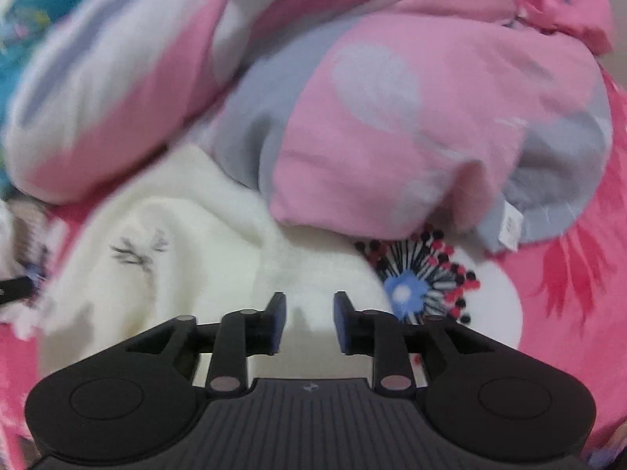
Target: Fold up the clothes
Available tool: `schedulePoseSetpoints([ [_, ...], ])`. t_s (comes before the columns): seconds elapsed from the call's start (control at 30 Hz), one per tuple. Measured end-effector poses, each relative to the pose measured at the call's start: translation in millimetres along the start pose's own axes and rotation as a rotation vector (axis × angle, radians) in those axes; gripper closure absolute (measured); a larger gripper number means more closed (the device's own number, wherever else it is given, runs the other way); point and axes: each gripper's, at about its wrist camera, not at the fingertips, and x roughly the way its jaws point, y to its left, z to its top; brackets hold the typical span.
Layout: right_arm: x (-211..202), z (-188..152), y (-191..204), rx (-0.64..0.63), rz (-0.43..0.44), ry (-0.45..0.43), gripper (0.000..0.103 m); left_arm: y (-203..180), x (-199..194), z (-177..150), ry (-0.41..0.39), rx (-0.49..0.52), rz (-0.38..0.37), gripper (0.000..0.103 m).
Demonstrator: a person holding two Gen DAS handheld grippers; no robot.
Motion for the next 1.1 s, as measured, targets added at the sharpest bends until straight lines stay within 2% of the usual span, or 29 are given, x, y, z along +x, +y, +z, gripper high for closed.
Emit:
schedulePoseSetpoints([
  [0.03,-15,-4,-5,0.006,0.010,-0.020,0.065,2,-16,-4,-0.012,0.009,0.000,0.053],
  [0.17,-85,-26,-17,0.062,0.054,-0.070,0.063,8,-78,-18,-0.064,0.019,-0.005,0.052],
  [0.27,-136,-46,-18,0.103,0.087,-0.093,0.061,13,-109,-24,-0.078,0.006,-0.005,0.050],
  [0.47,-207,-86,16,0.130,0.116,-0.121,0.056,12,-143,-49,-0.025,0.031,-0.015,0.050],
  [0.63,-208,-114,42,0.127,0.094,-0.118,0.056,16,-149,-81,0.035,0.123,-0.010,0.050],
  [0.87,-208,-153,79,0.123,0.063,-0.114,0.056,39,-135,-122,0.134,0.141,-0.007,0.049],
  [0.97,-206,-169,93,0.120,0.048,-0.112,0.056,47,-121,-134,0.161,0.154,0.019,0.049],
  [1.1,-180,-168,93,0.090,0.029,-0.100,0.056,59,-102,-139,0.173,0.131,0.082,0.049],
])
